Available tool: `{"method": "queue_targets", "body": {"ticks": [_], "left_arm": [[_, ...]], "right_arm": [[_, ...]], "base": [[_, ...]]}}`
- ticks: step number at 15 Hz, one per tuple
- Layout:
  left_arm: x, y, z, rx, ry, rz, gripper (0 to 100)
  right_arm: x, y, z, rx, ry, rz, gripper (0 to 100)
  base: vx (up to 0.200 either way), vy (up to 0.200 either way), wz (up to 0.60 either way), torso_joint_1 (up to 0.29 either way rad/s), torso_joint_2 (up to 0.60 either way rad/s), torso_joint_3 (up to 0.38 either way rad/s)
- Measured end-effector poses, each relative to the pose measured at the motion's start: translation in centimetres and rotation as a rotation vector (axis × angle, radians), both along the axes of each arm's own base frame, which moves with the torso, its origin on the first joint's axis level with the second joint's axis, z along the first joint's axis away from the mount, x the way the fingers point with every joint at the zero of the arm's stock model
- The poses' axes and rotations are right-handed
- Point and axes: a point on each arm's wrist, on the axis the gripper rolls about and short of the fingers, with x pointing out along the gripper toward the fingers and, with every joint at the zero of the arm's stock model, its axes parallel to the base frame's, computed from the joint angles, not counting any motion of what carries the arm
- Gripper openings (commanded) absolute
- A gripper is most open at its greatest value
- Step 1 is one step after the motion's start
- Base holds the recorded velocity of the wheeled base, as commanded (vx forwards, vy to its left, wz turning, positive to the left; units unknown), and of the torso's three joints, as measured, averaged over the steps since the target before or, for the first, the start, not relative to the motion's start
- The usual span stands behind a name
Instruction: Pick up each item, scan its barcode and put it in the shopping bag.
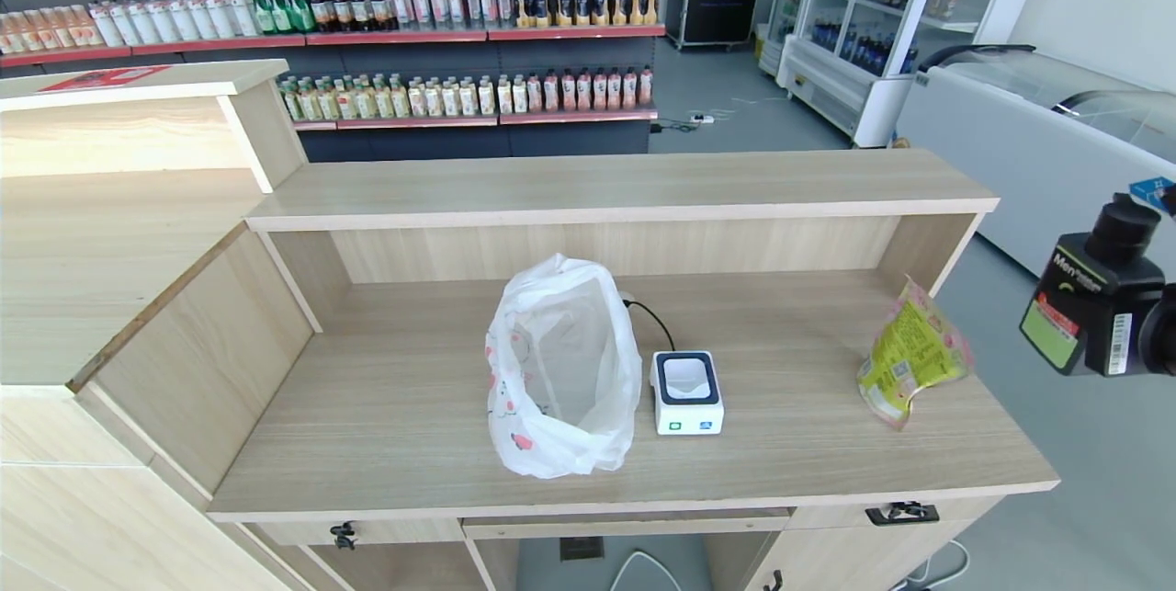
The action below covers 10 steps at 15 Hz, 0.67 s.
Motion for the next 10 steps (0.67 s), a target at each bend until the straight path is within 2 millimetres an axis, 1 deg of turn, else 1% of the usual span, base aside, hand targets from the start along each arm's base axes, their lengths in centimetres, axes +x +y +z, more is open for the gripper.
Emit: {"method": "queue_targets", "body": {"ticks": [2, 3, 4, 6, 7, 9, 10], "left_arm": [[0.0, 0.0, 0.0, 0.0, 0.0, 0.0, 100], [0.0, 0.0, 0.0, 0.0, 0.0, 0.0, 100], [0.0, 0.0, 0.0, 0.0, 0.0, 0.0, 100], [0.0, 0.0, 0.0, 0.0, 0.0, 0.0, 100], [0.0, 0.0, 0.0, 0.0, 0.0, 0.0, 100], [0.0, 0.0, 0.0, 0.0, 0.0, 0.0, 100], [0.0, 0.0, 0.0, 0.0, 0.0, 0.0, 100]], "right_arm": [[0.4, -0.4, -0.3, 0.014, -0.015, -0.015, 0], [0.6, -0.3, -0.4, 0.028, -0.015, 0.028, 0], [0.7, -0.2, -0.6, 0.043, -0.006, 0.085, 0], [0.8, -0.1, -0.7, 0.057, 0.003, 0.133, 0], [0.9, 0.0, -0.5, 0.068, -0.007, 0.164, 0], [1.2, 0.5, -0.1, 0.144, -0.011, 0.261, 0], [1.3, 0.6, 0.0, 0.204, -0.01, 0.319, 0]], "base": [[0.0, 0.0, 0.0, 0.0, 0.0, 0.0], [0.0, 0.0, 0.0, 0.0, 0.0, 0.0], [0.0, 0.0, 0.6, -0.002, 0.01, -0.002], [0.0, 0.0, 0.6, -0.005, 0.0, 0.007], [0.0, 0.0, 0.6, 0.002, 0.01, 0.002], [0.0, 0.0, 0.6, 0.01, 0.01, 0.002], [0.0, 0.0, 0.0, 0.0, 0.0, 0.0]]}}
